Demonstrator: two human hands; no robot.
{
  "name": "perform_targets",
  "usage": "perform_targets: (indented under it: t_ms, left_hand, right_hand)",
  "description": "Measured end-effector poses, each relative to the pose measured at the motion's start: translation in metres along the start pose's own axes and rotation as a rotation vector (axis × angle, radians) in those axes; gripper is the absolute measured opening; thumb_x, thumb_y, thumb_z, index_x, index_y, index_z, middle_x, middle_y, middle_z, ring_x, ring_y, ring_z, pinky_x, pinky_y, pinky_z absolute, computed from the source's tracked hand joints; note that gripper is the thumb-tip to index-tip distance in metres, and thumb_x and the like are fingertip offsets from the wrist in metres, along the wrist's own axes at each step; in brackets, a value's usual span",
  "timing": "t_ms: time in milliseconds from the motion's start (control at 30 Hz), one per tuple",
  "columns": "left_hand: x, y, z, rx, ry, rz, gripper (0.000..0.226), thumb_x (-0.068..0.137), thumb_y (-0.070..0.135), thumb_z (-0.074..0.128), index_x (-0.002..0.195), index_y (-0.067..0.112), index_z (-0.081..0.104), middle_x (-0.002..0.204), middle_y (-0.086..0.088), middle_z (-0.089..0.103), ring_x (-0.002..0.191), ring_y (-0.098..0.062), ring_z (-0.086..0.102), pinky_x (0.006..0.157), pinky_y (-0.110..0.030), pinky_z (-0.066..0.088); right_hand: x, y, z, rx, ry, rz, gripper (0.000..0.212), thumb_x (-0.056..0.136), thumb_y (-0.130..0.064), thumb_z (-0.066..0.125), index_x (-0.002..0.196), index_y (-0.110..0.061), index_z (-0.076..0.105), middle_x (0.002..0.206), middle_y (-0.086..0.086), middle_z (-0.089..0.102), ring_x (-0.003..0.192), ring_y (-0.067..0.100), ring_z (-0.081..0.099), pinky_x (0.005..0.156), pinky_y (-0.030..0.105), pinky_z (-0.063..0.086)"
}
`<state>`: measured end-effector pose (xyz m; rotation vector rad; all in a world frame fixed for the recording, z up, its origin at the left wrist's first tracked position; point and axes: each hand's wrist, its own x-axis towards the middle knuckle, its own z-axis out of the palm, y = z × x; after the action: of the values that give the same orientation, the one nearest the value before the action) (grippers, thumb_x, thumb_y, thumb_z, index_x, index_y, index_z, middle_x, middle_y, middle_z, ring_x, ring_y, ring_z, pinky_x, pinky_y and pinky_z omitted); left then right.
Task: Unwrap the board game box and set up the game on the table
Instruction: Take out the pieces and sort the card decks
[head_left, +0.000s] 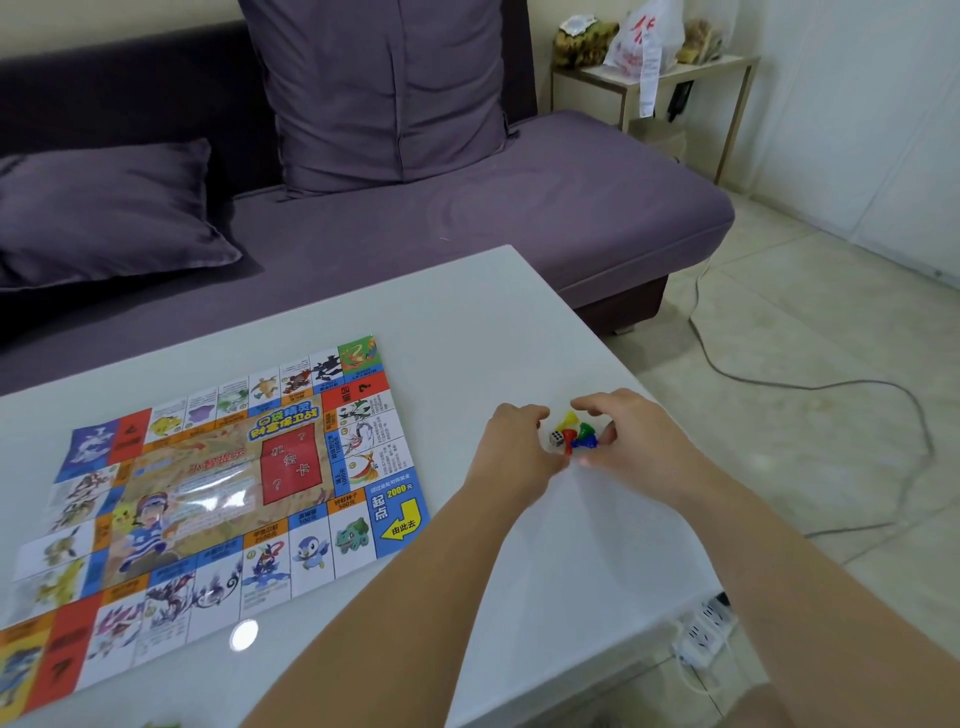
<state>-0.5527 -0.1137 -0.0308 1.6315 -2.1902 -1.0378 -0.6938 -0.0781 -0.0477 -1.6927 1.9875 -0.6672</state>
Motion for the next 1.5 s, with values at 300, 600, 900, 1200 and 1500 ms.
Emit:
perform_targets:
  t_ms: [300, 600, 900, 1200, 1500]
  left_hand:
    - [-0.061, -0.016, -0.046, -0.023, 0.139, 0.099, 0.043, 0.091, 0.016, 0.058, 0.132, 0.023, 0.051, 0.127, 0.002, 0.051, 0.092, -0.008, 0.057, 0.078, -0.022, 0.048]
    - [-0.182, -0.121, -0.127, 0.031, 0.354, -0.061, 0.031, 0.092, 0.016, 0.056, 0.122, 0.026, 0.059, 0.097, 0.016, 0.057, 0.079, -0.004, 0.054, 0.073, -0.022, 0.046]
    - [-0.293, -0.234, -0.185, 0.083, 0.575, -0.350, 0.027, 0.089, 0.012, 0.057, 0.112, 0.025, 0.065, 0.105, 0.005, 0.064, 0.084, -0.015, 0.059, 0.080, -0.032, 0.051]
    - [-0.333, -0.281, -0.189, 0.109, 0.595, -0.445, 0.027, 0.091, 0.014, 0.054, 0.114, 0.027, 0.062, 0.108, 0.009, 0.061, 0.088, -0.008, 0.058, 0.075, -0.022, 0.044]
    - [-0.337, -0.287, -0.196, 0.044, 0.667, -0.429, 0.026, 0.093, 0.018, 0.053, 0.116, 0.028, 0.060, 0.108, 0.010, 0.059, 0.089, -0.008, 0.054, 0.076, -0.023, 0.046]
  right_hand:
    - [-0.027, -0.051, 0.001, 0.093, 0.133, -0.074, 0.034, 0.084, -0.014, 0.068, 0.117, -0.021, 0.063, 0.108, -0.005, 0.059, 0.075, 0.008, 0.050, 0.069, 0.013, 0.037]
    - [-0.081, -0.177, 0.064, 0.191, -0.159, -0.293, 0.015, 0.084, -0.014, 0.067, 0.098, -0.017, 0.070, 0.075, -0.016, 0.060, 0.056, -0.004, 0.051, 0.057, 0.006, 0.037]
    - [-0.122, -0.285, 0.142, 0.029, -0.508, -0.513, 0.022, 0.090, -0.022, 0.062, 0.111, -0.017, 0.067, 0.092, -0.011, 0.059, 0.070, -0.005, 0.050, 0.062, 0.008, 0.035]
    - [-0.131, -0.352, 0.212, -0.454, -0.702, -0.491, 0.059, 0.082, -0.036, 0.070, 0.131, -0.009, 0.051, 0.133, 0.009, 0.052, 0.116, 0.024, 0.054, 0.097, 0.035, 0.045]
    - [-0.124, -0.391, 0.230, -0.816, -0.896, -0.441, 0.071, 0.075, -0.041, 0.076, 0.127, 0.000, 0.050, 0.118, 0.010, 0.059, 0.098, 0.025, 0.056, 0.087, 0.032, 0.046]
